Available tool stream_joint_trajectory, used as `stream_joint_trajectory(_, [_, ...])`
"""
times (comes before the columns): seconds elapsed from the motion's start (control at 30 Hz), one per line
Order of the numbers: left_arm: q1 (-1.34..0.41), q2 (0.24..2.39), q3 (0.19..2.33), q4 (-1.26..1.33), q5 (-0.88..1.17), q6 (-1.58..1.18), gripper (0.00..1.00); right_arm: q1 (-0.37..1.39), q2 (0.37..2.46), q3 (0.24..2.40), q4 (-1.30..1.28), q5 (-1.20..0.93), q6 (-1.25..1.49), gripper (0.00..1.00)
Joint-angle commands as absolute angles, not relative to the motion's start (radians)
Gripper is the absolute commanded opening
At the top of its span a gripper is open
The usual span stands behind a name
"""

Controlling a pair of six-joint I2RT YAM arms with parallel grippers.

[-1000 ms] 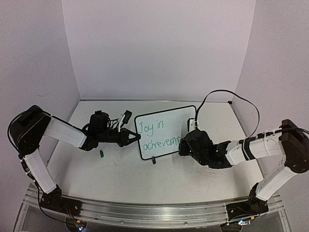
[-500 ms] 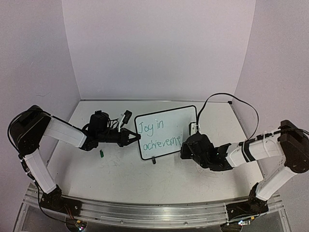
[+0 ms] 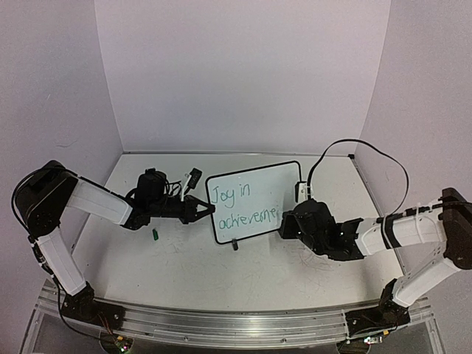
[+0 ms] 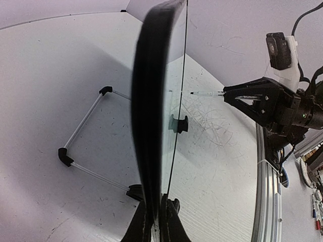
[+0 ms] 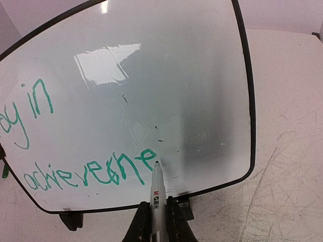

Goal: Write a sentence on the whiteboard

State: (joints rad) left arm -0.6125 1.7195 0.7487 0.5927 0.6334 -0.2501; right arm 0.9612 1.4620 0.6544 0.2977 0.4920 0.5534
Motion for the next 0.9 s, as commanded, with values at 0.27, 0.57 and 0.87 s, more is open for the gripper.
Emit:
stream_joint_trajectory(0.27, [-0.617,1.707,0.777,0.569,0.612,-0.206,0.0,0.945,1.49,0.694,0.353,0.516,0.517,0.0])
stream_joint_trajectory(0.57, [-0.617,1.713,0.779,0.567,0.611,-0.203,0.0,0.932,1.508,0.705,0.356,0.514,0.509,0.0])
stream_joint_trajectory(0.87, [-0.617,1.711,0.78,0.564,0.612,-0.202,0.0,0.926,1.525,0.719,0.367,0.508,0.496,0.0])
